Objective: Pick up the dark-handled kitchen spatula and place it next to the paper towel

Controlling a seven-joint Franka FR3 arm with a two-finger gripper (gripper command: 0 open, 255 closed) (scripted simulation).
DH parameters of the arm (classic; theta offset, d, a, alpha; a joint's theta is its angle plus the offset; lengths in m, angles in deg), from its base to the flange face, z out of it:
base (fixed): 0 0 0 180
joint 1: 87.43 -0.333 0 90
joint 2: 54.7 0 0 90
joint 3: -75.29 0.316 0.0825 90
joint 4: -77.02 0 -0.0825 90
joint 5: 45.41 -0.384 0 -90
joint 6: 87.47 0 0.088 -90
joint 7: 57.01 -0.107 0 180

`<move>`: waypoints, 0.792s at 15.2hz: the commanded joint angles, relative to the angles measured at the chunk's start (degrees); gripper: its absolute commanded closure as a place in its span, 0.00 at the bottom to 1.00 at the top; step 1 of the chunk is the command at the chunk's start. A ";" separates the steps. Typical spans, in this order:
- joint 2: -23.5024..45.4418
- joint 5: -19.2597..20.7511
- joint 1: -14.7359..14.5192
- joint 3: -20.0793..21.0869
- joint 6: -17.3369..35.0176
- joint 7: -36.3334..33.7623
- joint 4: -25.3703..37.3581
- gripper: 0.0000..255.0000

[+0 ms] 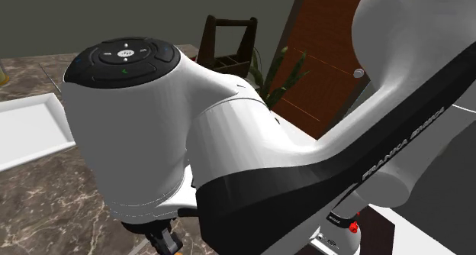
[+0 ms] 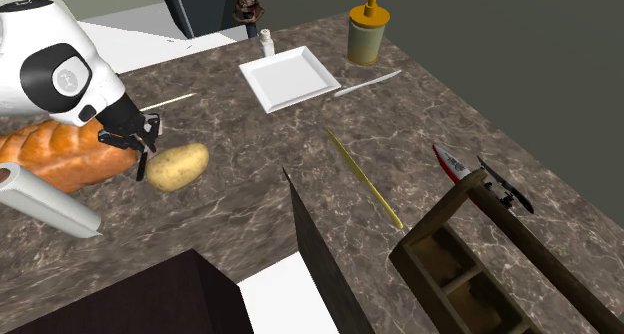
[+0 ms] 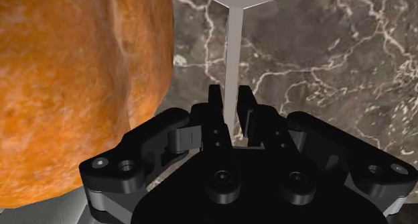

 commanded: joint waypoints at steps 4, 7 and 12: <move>0.95 0.26 -0.66 0.38 0.44 -0.52 -1.83 1.00; 0.94 0.25 -0.76 0.28 0.44 -0.52 -1.83 1.00; 2.49 1.83 -1.09 0.27 0.46 -1.78 -1.04 0.00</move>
